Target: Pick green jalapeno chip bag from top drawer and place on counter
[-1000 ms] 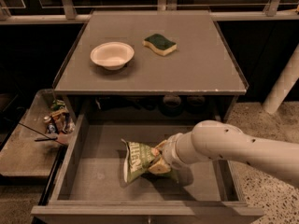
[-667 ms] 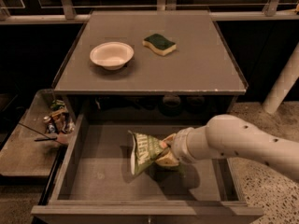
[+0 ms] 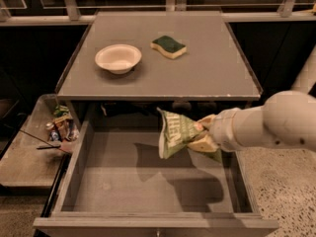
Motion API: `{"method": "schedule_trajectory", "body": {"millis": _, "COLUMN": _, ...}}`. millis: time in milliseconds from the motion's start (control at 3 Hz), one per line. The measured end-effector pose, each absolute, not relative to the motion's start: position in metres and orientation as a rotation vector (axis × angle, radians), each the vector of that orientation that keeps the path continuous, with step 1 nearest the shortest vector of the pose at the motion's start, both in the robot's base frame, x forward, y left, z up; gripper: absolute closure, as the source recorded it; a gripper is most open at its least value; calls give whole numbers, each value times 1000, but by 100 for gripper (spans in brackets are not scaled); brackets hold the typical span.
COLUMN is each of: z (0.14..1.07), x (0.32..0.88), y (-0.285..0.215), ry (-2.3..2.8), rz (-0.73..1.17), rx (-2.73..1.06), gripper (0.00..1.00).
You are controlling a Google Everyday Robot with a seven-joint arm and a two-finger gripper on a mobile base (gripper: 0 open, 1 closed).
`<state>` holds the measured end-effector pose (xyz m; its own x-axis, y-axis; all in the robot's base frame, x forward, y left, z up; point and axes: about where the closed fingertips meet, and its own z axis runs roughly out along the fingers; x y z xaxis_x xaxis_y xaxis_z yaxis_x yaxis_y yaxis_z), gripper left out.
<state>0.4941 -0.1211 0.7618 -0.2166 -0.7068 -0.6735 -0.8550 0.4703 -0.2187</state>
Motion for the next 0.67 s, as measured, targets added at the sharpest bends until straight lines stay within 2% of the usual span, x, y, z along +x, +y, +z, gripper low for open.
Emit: {"method": "schedule_trajectory", "body": {"millis": 667, "z": 897, "x": 501, "y": -166, "ry": 1867, "rz": 186, "rx": -1306, "gripper": 100}}
